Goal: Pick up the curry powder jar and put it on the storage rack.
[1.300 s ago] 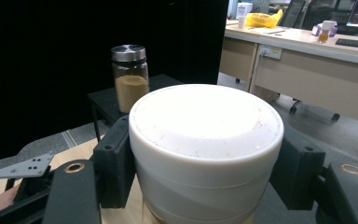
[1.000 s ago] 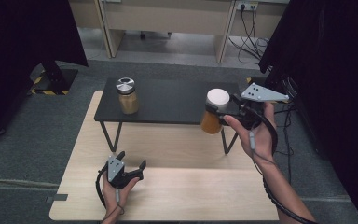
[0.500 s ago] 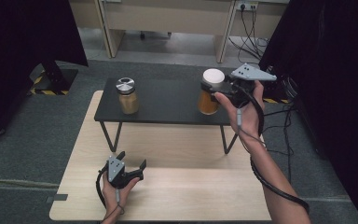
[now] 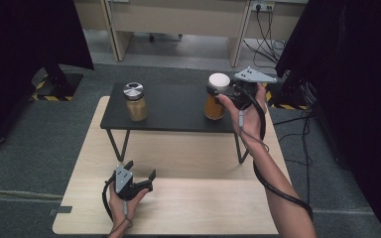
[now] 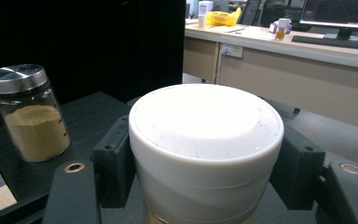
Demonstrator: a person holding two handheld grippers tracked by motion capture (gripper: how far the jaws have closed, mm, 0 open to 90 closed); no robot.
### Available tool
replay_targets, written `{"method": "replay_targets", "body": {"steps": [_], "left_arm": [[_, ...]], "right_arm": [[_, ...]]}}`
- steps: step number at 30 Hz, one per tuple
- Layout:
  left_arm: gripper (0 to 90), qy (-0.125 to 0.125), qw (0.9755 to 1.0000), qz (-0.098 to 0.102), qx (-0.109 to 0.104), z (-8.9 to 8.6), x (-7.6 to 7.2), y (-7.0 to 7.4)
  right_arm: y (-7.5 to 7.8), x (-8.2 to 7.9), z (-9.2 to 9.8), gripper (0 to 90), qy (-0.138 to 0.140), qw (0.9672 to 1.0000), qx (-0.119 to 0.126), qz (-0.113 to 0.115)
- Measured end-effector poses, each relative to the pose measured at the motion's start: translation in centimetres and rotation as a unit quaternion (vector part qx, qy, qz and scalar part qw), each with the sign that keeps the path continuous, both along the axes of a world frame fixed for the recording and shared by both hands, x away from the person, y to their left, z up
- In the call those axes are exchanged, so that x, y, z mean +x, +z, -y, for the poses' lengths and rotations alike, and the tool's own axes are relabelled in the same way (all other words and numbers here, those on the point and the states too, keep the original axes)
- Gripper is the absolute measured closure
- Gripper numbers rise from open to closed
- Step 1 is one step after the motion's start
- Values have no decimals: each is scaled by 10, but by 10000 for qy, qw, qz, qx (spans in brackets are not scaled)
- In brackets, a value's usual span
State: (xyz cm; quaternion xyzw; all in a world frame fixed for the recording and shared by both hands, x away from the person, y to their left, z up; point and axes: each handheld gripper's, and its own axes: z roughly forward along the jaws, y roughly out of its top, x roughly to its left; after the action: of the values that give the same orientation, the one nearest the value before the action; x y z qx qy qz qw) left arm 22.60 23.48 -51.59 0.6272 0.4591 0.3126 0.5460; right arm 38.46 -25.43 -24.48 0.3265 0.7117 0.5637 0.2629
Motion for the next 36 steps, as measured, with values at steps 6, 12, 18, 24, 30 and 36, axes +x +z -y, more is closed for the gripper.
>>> {"method": "replay_targets", "body": {"steps": [6, 12, 18, 24, 30, 36], "left_arm": [[48, -4, 10000, -7, 4, 0, 0, 0], [48, -6, 10000, -31, -13, -1, 1, 1], [48, -2, 10000, -21, 16, 0, 1, 1], [48, 5, 10000, -24, -11, 0, 1, 1], [48, 12, 10000, -52, -42, -1, 1, 1], [48, 9, 10000, -46, -13, 0, 1, 1]], "right_arm": [[-2, 0, -2, 340, 39, 10000, -14, -52], [-10, -2, 0, 339, 29, 10000, 79, 45], [-21, -5, 1, 339, -11, 9996, 193, 200], [-19, -4, 1, 340, -3, 9997, 192, 160], [-17, -5, 0, 341, -10, 9998, 164, 127], [-16, -5, 0, 341, -7, 9998, 137, 113]]}}
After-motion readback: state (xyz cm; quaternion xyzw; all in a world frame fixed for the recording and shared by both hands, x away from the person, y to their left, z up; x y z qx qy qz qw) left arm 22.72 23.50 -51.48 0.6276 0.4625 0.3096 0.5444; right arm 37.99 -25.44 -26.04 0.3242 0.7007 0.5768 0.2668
